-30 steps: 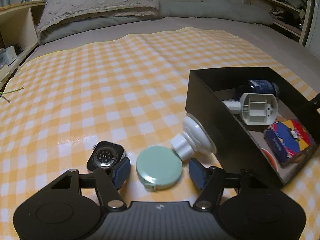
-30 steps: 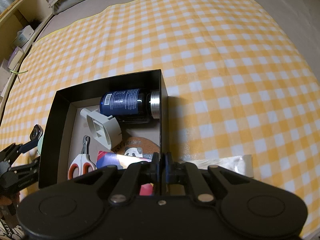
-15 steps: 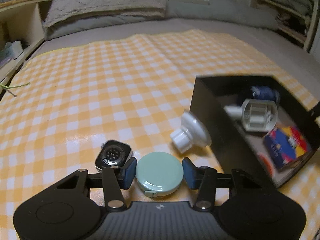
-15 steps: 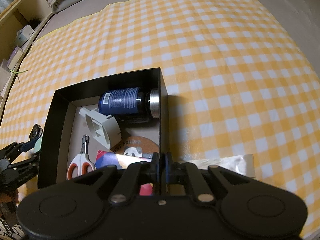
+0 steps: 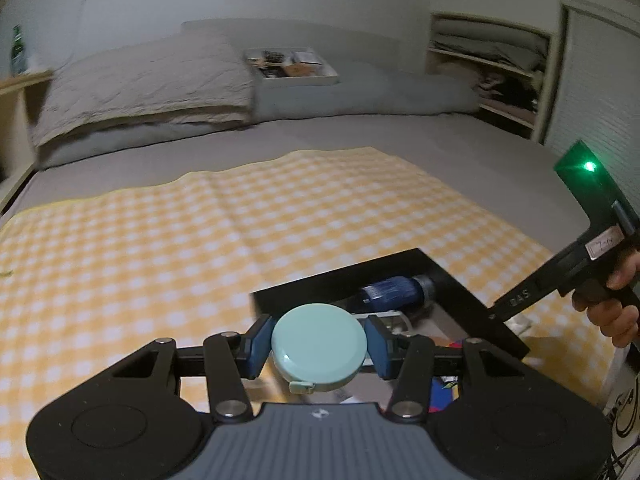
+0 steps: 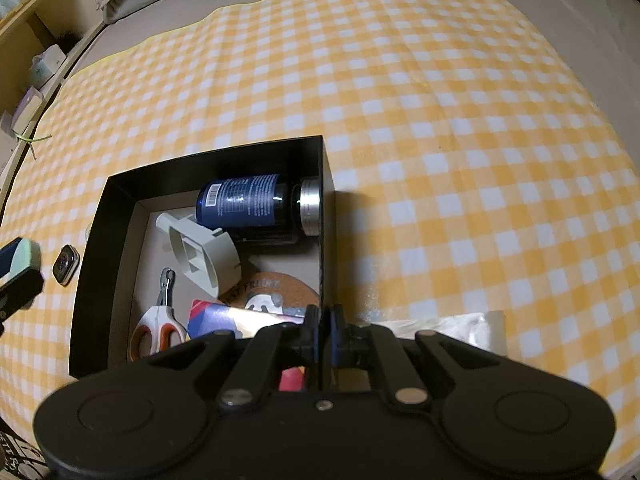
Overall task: Organize rigid objects
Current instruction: 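Lower the green case into the black box and open the left tool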
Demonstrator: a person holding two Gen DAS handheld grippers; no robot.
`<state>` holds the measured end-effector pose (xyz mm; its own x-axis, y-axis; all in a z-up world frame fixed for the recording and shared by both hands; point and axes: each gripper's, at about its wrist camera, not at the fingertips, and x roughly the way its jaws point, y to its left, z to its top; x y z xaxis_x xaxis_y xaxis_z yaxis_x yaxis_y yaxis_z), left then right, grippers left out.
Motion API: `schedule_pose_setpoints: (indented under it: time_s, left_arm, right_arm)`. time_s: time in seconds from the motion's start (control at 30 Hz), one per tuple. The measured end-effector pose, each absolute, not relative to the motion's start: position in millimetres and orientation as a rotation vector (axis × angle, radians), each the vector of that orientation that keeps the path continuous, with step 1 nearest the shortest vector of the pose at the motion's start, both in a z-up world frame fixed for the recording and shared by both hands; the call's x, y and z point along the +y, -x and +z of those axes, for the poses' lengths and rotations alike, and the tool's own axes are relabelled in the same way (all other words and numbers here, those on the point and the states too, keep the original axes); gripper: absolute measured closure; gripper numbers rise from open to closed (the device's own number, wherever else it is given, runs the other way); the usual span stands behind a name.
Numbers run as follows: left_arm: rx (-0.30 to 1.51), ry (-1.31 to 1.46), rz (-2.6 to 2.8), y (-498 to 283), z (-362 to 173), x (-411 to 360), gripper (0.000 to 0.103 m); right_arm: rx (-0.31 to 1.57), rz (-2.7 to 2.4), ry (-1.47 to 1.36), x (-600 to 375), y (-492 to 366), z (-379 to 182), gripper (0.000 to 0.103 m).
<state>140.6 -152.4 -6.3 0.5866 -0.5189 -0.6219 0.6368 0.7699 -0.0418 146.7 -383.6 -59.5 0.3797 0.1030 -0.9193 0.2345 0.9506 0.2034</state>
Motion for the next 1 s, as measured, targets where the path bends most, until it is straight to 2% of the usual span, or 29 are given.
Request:
schedule_pose_setpoints:
  time_s: [0.27,0.7,0.83,1.0]
  left_arm:
    - [0.679,-0.263,-0.682,-158,-26,-189,0.052]
    - [0.695,-0.314,-0.659,-170,-36,-198,0.051]
    - [0.718,-0.297,-0.66,-170,-37,-194,0.043]
    - [0.742,-0.284,-0.655,-168,-39,-189,0.041]
  right_arm:
    - [1.185,-0.086,-0.324,-383,-147,-60,0.097]
    - [1.186,-0.085,-0.321,-383,-147,-60,0.097]
    - [1.186,-0.085,-0.321,-383,-147,-60,0.097]
    - [1.186,-0.086,-0.32,-383,-147,-59,0.097]
